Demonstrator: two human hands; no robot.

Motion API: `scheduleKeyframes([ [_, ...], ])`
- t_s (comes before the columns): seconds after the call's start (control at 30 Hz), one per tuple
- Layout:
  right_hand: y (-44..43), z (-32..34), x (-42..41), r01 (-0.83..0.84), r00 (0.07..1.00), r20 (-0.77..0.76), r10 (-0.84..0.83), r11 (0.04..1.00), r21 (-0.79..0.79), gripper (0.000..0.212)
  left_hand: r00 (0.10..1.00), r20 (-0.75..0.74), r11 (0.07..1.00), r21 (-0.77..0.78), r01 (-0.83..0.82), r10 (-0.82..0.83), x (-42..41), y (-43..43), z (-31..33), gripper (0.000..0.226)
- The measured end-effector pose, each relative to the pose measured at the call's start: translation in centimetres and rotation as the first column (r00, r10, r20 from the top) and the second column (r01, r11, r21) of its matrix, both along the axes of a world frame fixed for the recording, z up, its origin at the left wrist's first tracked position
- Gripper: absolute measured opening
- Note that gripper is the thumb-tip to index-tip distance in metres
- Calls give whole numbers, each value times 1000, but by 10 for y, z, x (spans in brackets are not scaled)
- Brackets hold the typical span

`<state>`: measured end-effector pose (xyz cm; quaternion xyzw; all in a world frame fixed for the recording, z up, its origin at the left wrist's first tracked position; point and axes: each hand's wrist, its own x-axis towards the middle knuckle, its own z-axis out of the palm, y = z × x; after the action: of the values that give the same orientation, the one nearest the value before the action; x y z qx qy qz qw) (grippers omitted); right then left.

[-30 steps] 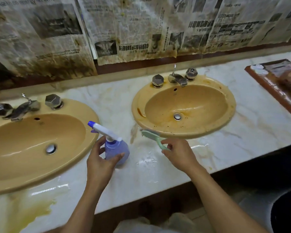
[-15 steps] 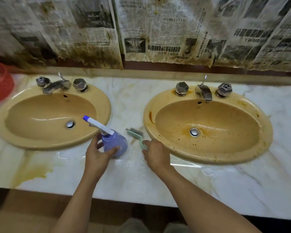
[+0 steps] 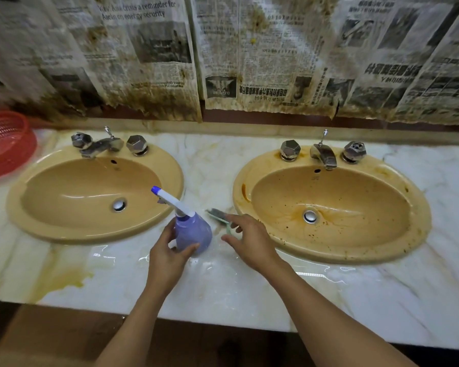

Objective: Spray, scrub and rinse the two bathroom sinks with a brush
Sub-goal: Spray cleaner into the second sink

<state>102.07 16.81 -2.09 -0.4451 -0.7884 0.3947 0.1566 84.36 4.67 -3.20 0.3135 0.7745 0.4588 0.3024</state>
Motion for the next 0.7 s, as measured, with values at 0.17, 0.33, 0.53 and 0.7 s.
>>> scheduleKeyframes([
  [0.17,2,21,-25,-114,986,-134,104,990,-77,59,999,-34,996,87,17,-14,-1,-1,12,30],
  [0.33,-3,19,-42,-80,975,-216,48,987,-141,51,998,-26,993,100,63,-60,-6,4,24,28],
  [0.53,-6,25,-31,120,932,-323,-164,981,-153,49,946,89,945,-74,318,-311,2,-9,8,76],
  [0.7,-15,46,2,259,878,-359,-317,945,-201,47,902,189,917,-19,398,-388,50,-7,20,84],
])
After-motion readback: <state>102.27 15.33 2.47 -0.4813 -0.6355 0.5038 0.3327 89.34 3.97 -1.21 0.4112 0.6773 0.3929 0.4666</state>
